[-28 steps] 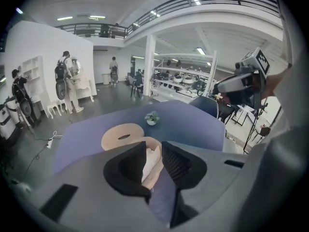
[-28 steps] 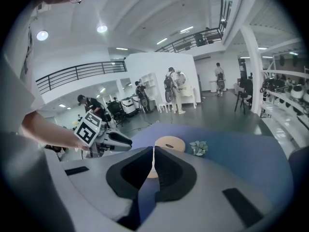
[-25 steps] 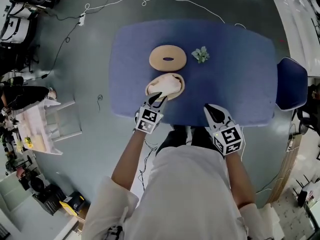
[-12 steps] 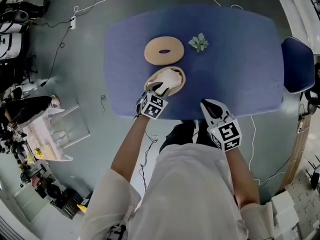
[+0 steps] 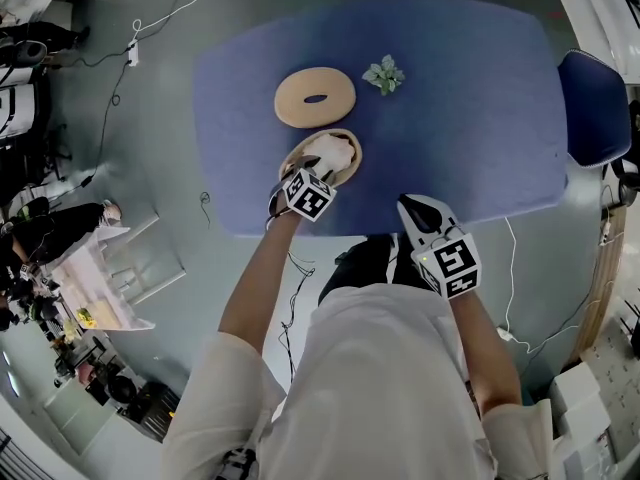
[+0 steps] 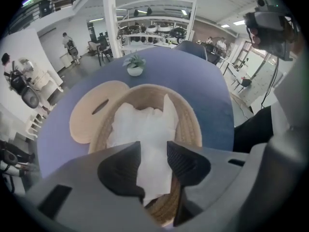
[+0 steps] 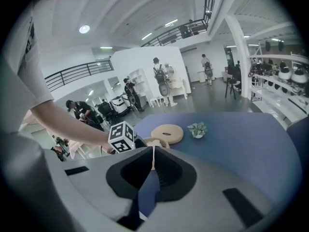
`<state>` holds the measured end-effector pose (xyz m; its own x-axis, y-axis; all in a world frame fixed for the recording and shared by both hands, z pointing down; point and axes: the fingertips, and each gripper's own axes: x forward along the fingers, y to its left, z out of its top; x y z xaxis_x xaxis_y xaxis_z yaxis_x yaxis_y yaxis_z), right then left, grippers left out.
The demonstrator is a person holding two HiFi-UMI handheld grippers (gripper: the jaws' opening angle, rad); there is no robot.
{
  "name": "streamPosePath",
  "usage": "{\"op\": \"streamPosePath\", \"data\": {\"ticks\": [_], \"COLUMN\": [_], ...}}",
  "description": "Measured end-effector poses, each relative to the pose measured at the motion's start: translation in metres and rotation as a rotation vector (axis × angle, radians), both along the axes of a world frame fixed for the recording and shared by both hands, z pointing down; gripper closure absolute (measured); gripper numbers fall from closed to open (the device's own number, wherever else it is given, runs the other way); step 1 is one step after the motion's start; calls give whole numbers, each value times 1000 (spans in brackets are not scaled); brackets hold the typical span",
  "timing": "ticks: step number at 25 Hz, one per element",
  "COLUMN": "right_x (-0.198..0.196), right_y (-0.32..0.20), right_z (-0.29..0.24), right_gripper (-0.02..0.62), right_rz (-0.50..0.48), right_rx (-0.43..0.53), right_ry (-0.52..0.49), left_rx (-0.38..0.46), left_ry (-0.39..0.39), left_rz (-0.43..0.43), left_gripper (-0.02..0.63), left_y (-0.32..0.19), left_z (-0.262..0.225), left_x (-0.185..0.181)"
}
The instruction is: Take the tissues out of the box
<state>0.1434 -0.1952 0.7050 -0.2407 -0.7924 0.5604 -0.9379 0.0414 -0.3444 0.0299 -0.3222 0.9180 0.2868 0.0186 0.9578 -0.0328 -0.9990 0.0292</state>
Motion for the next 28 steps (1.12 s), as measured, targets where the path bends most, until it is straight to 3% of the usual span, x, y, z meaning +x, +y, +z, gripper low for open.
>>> {"op": "streamPosePath", "data": {"ticks": [6,10,17,28], "right_x": [3,7,13,23], "right_y": [2,4,4,8], "right_z": [5,1,-9,-29], "right_gripper": [558,558,560,560], "right_rz": [2,6,-3,-29], "right_rx": [-4,-1,22,53], "right_ry": [-3,-7,-9,-11], "left_rx": [25,46,36,105], "left_ry": [-16,4,127,326], "left_rz": [6,-5,-74,-253], "left_gripper": [474,565,583,586], "left_y": [-4,-5,6,8], "left_z": [12,3,-39,-109], "left_x": [-1,-1,1,-1]}}
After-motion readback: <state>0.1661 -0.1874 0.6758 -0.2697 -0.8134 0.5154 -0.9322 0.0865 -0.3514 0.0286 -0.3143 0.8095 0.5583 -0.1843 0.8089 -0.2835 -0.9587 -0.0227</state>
